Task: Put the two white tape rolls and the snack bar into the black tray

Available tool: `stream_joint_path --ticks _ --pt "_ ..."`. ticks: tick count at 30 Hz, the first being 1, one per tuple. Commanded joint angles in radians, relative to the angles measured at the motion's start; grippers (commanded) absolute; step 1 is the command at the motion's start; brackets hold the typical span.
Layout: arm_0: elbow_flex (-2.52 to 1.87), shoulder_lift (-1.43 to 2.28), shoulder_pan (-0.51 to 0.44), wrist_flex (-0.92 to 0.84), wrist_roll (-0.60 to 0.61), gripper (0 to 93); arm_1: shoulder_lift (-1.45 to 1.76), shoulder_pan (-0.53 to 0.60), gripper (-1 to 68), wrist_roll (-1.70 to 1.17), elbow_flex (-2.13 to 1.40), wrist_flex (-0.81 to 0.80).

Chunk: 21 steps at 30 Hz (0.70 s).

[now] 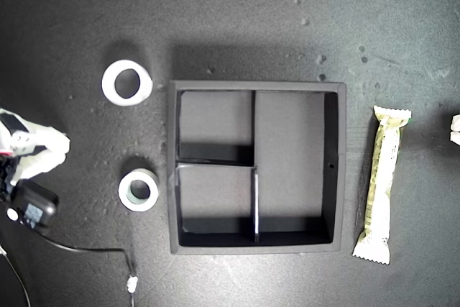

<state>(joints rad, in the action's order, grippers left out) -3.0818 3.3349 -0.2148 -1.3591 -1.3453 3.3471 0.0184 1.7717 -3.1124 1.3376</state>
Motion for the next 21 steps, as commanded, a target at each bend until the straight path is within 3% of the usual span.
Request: stream_joint_path --ticks 1,21 --pt "-0.057 0.049 0.011 -0.037 -0.003 0.6 0.002 0.006 0.7 -0.160 -0.012 0.003" --pt "-0.057 0.049 0.011 -0.037 -0.003 0.6 0.002 0.018 0.7 -0.161 -0.012 0.003"
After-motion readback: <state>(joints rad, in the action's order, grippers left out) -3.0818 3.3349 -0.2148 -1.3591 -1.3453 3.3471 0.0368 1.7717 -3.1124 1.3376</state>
